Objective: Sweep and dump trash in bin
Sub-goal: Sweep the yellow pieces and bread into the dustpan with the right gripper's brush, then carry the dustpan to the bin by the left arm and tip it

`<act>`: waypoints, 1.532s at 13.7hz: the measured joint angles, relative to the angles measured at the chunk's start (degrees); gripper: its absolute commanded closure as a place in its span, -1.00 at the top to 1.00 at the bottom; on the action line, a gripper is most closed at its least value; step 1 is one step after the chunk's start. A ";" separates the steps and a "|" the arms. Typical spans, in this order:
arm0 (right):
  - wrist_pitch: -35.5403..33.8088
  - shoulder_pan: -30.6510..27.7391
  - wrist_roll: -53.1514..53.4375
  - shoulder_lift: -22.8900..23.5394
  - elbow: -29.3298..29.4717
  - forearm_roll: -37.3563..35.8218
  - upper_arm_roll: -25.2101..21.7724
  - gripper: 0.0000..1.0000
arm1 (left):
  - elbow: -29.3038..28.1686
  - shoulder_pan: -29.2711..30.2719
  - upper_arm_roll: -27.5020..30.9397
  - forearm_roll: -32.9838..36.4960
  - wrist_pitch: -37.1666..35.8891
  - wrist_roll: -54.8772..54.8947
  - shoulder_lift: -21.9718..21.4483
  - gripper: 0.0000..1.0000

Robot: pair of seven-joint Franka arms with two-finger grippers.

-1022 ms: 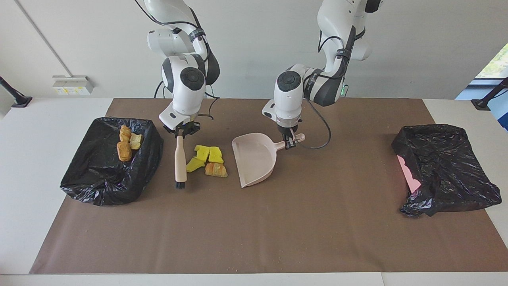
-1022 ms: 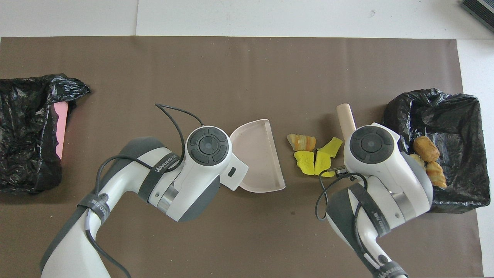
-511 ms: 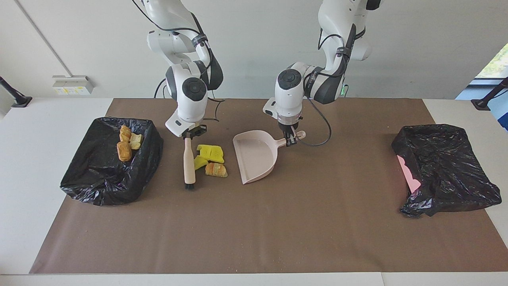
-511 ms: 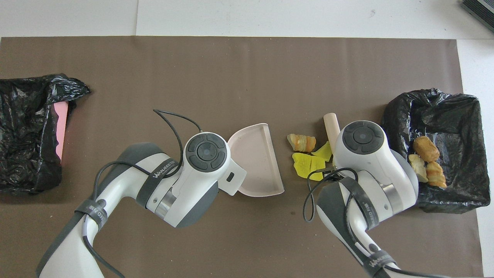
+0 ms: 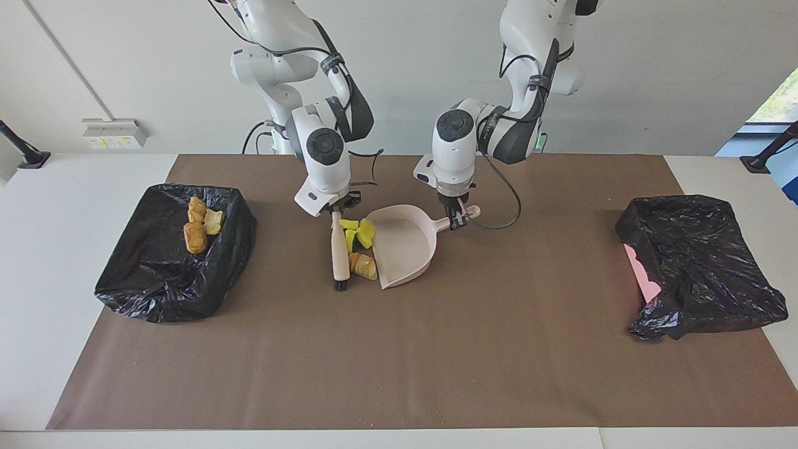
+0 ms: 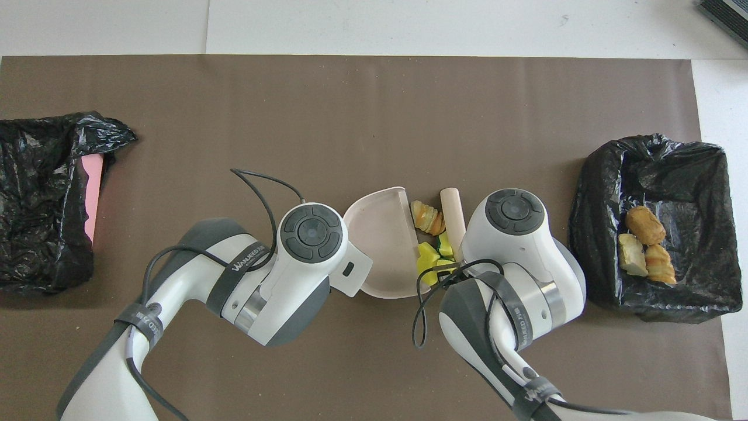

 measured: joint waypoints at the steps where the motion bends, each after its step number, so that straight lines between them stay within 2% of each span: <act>1: 0.00 0.88 0.00 0.26 0.67 2.69 0.00 -1.00 | -0.23 0.00 0.00 0.00 0.21 -0.04 -0.10 -1.00; 4: 0.14 3.24 0.00 1.43 3.45 11.61 0.05 -1.00 | -0.56 0.00 0.00 0.00 0.57 -0.11 -0.24 -1.00; 6: 0.13 4.39 0.00 2.17 6.08 14.19 0.07 -1.00 | -0.64 0.00 0.02 0.00 0.69 -0.13 -0.25 -1.00; 8: -1.84 3.95 0.03 2.35 8.58 14.40 -0.07 -1.00 | -0.72 0.00 0.03 0.00 0.79 -0.14 -0.27 -1.00; 14: -16.64 -1.97 0.03 0.37 17.03 9.66 -0.80 -1.00 | -1.13 0.16 0.27 0.00 1.55 -0.14 -0.29 -1.00; 18: -20.63 -2.54 0.02 -3.13 17.98 8.85 -0.83 -1.00 | -0.96 1.09 0.72 0.02 1.50 -0.08 -0.56 -1.00; 21: -23.37 -2.36 1.03 -6.25 17.69 8.80 -0.58 -1.00 | -0.30 5.34 1.12 0.31 -0.42 3.83 -2.77 -1.00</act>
